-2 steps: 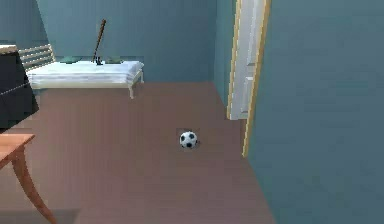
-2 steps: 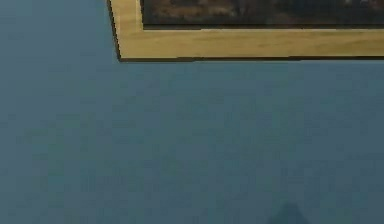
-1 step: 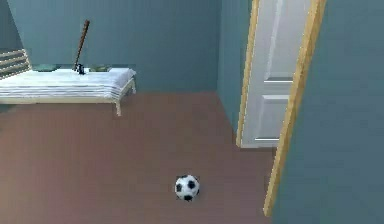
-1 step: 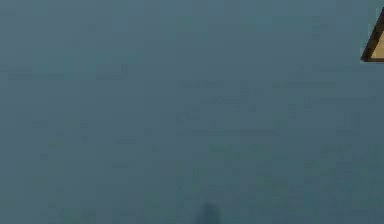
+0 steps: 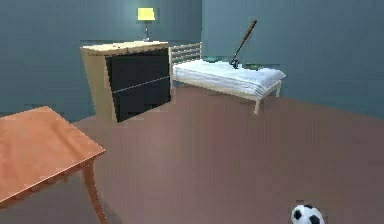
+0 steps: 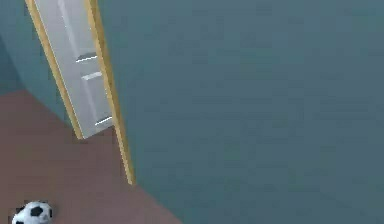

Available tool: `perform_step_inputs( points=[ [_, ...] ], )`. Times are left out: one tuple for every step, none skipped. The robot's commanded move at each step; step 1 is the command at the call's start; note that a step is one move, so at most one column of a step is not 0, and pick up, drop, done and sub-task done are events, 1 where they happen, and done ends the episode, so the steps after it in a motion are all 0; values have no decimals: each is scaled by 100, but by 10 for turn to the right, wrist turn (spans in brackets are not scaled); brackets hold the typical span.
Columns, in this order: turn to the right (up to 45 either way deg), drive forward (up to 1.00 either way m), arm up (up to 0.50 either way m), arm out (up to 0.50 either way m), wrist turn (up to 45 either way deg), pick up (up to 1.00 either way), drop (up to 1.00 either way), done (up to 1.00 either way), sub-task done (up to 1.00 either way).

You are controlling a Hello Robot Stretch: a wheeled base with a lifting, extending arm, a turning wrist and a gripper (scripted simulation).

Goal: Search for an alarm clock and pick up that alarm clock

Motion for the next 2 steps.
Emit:
perform_step_inputs(
  points=[
    [0,100,0,0,0,0,0,0,0],
    [-90,0,0,0,0,0,0,0,0]
  ],
)
